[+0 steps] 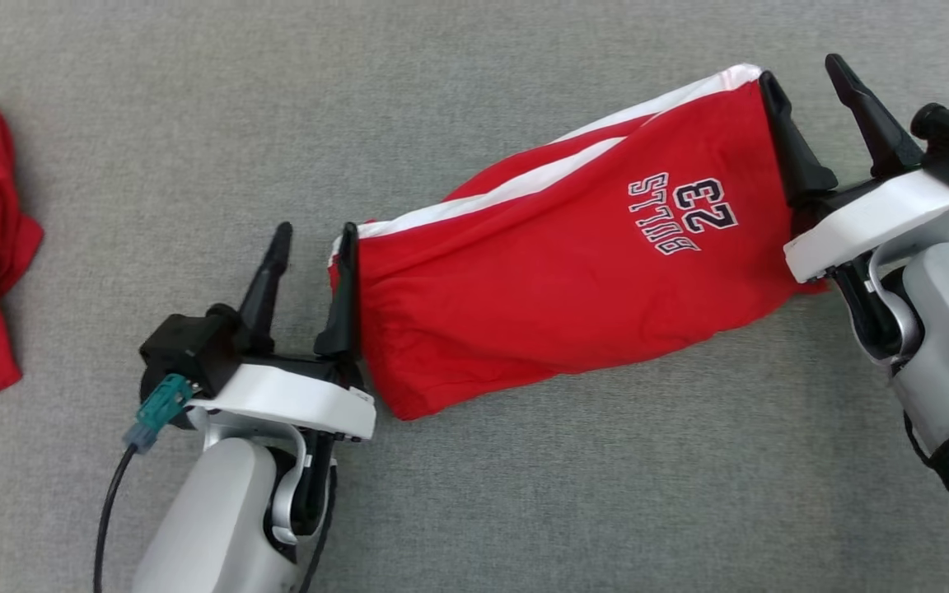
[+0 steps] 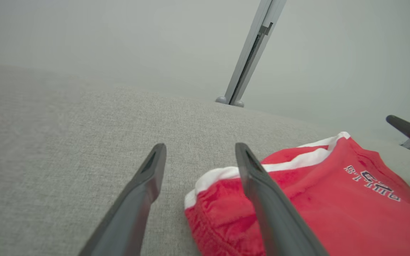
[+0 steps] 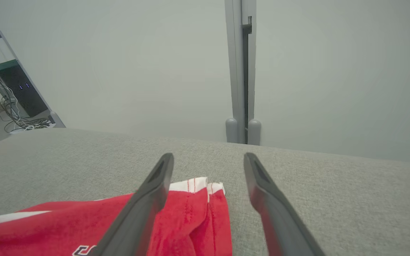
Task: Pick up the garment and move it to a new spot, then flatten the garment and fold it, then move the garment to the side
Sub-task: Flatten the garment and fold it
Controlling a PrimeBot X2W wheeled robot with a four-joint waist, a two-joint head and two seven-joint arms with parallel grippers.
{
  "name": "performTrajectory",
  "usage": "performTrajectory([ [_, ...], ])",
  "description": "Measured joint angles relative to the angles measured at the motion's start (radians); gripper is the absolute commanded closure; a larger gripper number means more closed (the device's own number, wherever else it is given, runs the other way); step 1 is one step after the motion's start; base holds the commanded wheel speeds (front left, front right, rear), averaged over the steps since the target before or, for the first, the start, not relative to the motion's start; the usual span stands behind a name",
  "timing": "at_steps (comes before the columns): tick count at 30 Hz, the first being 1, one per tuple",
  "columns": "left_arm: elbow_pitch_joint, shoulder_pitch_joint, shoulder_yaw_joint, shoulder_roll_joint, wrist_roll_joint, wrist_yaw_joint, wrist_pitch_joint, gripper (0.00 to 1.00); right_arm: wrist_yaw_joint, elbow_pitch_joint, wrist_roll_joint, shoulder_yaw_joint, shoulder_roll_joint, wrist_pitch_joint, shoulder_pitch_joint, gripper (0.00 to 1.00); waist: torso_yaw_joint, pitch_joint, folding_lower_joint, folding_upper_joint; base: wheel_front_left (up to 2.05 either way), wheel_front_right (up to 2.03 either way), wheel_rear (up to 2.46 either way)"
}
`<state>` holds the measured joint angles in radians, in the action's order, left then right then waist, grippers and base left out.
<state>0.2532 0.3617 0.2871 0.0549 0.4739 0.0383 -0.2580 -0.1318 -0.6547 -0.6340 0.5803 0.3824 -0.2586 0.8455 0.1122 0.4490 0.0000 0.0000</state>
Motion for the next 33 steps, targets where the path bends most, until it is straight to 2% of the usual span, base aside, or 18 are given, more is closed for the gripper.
performTrajectory([
  [5, -0.103, -0.027, -0.068, 0.016, -0.087, 0.021, -0.004, 0.0, 0.0, 0.141, 0.084, -0.143, -0.028, -0.003, -0.103, 0.0, -0.039, -0.03, 0.0, 0.0, 0.0, 0.0, 0.0],
  [10, -0.15, -0.051, -0.121, 0.03, -0.159, 0.026, -0.004, 0.0, 0.0, 0.268, 0.168, -0.253, -0.068, -0.004, -0.242, 0.0, -0.073, -0.07, 0.0, 0.0, 0.0, 0.0, 0.0],
  [19, -0.13, -0.107, -0.15, 0.057, -0.204, 0.007, -0.005, 0.0, 0.0, 0.388, 0.228, -0.334, -0.097, -0.003, -0.47, 0.0, -0.12, -0.14, 0.0, 0.0, 0.0, 0.0, 0.0],
  [28, -0.114, -0.228, -0.165, 0.07, -0.23, 0.009, -0.005, 0.0, 0.0, 0.539, 0.287, -0.397, -0.126, 0.068, -0.685, 0.0, -0.166, -0.21, 0.0, 0.0, 0.0, 0.0, 0.0],
  [33, -0.116, -0.275, -0.17, 0.07, -0.233, 0.016, -0.005, 0.0, 0.001, 0.603, 0.311, -0.415, -0.143, 0.111, -0.75, 0.0, -0.177, -0.239, 0.0, 0.0001, 0.0, 0.0, 0.0],
])
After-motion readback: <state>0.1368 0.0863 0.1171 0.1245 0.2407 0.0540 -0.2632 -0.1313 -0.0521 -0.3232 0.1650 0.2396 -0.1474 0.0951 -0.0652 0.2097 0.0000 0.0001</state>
